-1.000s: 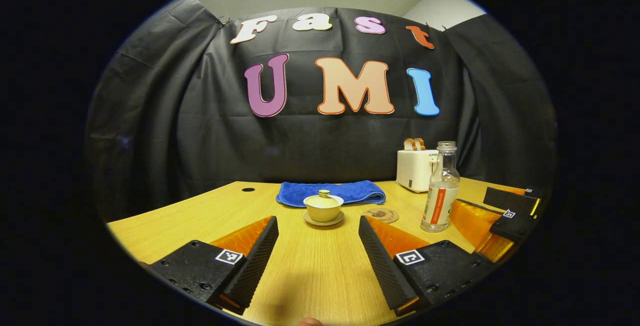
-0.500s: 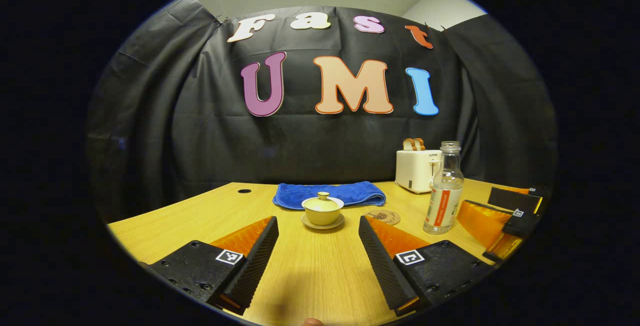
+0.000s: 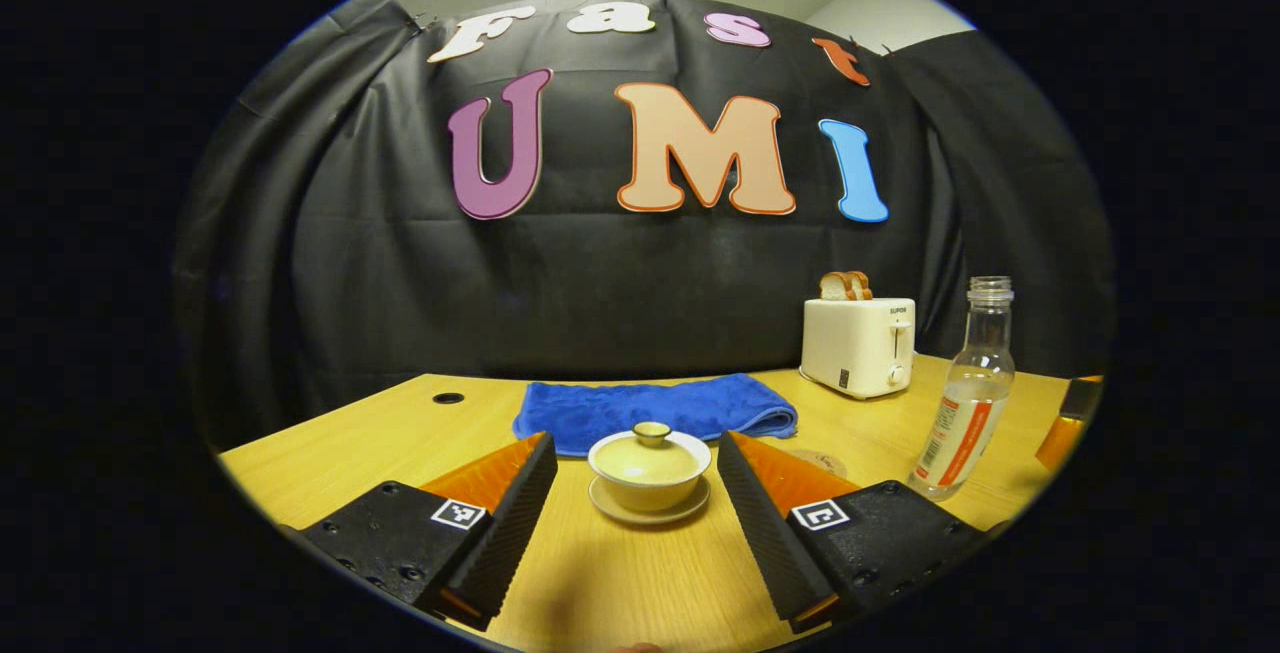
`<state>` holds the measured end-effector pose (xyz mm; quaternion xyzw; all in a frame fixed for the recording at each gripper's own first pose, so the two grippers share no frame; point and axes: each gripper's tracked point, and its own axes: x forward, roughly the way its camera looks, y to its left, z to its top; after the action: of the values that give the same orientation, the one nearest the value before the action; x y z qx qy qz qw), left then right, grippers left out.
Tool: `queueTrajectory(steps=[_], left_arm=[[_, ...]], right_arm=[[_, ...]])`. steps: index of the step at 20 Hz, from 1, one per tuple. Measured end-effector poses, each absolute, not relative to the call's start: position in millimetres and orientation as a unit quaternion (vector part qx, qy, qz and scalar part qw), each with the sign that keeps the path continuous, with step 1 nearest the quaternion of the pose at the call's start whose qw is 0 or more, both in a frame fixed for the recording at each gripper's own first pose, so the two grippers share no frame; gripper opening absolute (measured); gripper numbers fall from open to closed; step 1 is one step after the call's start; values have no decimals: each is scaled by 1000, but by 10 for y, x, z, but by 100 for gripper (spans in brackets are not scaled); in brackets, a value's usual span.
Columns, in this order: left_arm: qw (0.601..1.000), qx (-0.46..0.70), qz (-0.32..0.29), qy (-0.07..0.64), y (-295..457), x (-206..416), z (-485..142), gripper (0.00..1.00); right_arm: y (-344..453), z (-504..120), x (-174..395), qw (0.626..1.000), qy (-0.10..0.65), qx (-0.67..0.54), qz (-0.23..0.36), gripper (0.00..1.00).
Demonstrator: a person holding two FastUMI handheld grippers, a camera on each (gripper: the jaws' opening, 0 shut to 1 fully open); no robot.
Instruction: Open the teacup lid with one hand, grasp the water bottle and pour water into the teacup with the other hand; after pouring, place the water bottle on the coaster and then close the teacup lid.
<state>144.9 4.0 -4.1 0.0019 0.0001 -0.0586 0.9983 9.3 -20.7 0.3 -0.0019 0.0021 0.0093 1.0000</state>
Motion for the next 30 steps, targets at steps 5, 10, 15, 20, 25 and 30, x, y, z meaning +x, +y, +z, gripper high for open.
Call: queueTrajectory(steps=[5,10,15,20,25,30], left_arm=[[998,2,-70,1,-27,1811,-46,94],[995,51,-65,56,-102,2063,-223,95],[993,74,-48,80,-61,2080,-283,92],[993,60,-47,94,-35,2104,-312,87],[993,60,-37,93,-21,2098,-305,47],[994,51,-38,87,-12,2093,-293,26]], right_arm=[[-311,12,111,1000,2,-2,6,99],[-482,19,152,1000,2,-2,-9,100],[-542,29,150,1000,2,-3,-15,100],[-549,28,155,1000,1,-3,-14,100],[-557,37,152,1000,1,-3,-14,99],[-558,36,150,1000,2,-3,-14,99]])
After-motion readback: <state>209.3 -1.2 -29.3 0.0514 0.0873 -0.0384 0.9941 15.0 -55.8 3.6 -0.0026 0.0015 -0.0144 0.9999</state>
